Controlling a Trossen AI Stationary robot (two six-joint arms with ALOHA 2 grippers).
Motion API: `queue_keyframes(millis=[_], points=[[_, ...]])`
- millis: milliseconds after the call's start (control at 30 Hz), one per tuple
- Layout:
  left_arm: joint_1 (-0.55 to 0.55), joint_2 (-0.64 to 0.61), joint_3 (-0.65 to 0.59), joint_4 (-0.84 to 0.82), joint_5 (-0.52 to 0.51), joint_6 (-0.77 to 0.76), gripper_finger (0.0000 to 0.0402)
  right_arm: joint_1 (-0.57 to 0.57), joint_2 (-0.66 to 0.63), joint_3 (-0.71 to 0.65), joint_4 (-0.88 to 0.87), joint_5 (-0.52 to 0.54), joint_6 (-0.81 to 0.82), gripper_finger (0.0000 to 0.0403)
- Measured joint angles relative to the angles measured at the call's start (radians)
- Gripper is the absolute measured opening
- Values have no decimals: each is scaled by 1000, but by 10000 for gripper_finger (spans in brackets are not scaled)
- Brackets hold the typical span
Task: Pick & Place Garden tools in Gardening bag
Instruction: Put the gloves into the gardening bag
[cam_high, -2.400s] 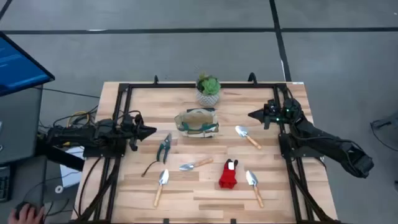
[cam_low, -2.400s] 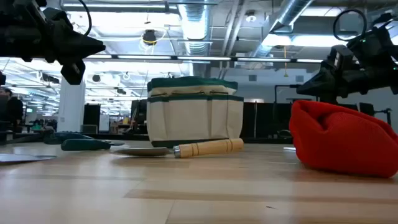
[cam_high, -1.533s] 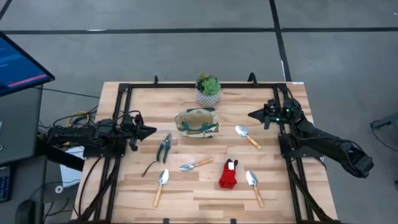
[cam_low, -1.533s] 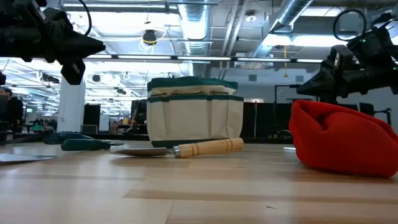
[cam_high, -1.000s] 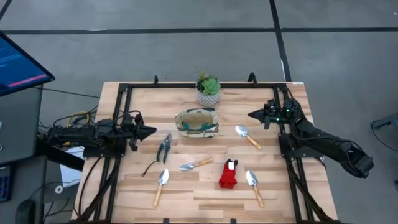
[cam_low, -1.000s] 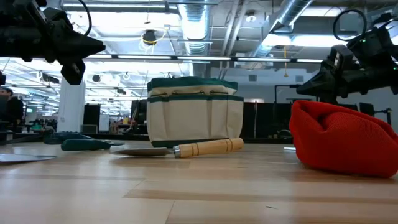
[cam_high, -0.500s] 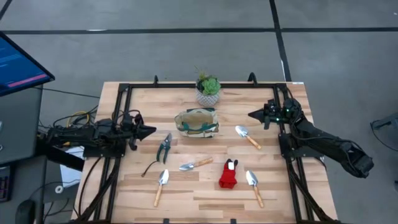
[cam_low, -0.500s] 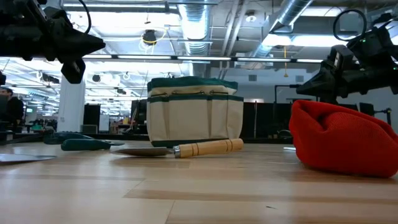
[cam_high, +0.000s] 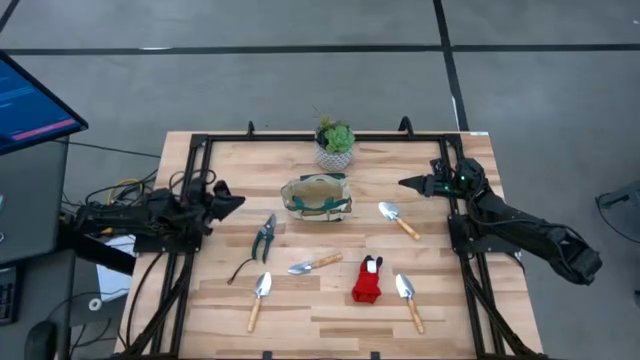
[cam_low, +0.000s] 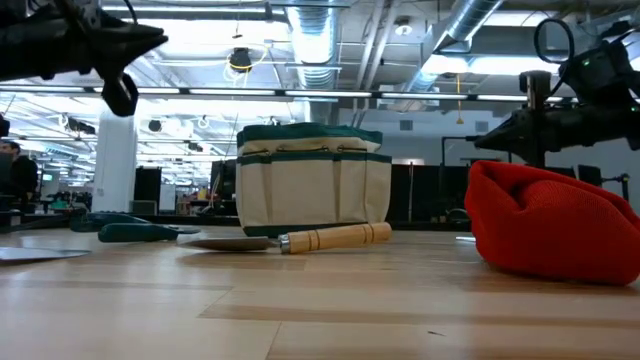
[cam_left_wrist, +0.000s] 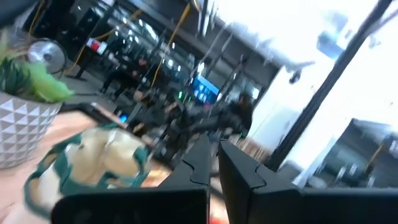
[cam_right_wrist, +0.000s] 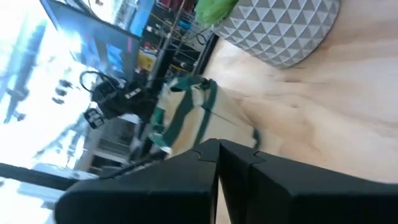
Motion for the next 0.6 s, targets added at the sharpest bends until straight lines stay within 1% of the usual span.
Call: queue_keyframes(millis=[100, 200, 267, 333, 400, 467, 533, 600], points=[[0, 0, 0, 40, -23, -29, 4, 5, 0, 0, 1, 9, 44, 0], [0, 0, 0, 44, -27, -27, 4, 5, 0, 0, 0, 27, 132, 0], [0, 0, 0, 44, -26, -26, 4, 5, 0, 0, -2, 22, 137, 0], [0, 0, 0, 44, -26, -16, 4, 6, 0, 1, 2, 15, 106, 0], [0, 0, 0, 44, -26, 21, 4, 6, 1, 9, 2, 7, 129, 0], [0, 0, 0, 44, -26, 59, 3, 15, 2, 41, 80, -40, 192, 0], [0, 0, 0, 45, -30, 86, 3, 42, -1, 102, 228, -95, 265, 2], [1, 0, 0, 45, -31, 101, 3, 82, 0, 186, 326, -104, 306, 7]])
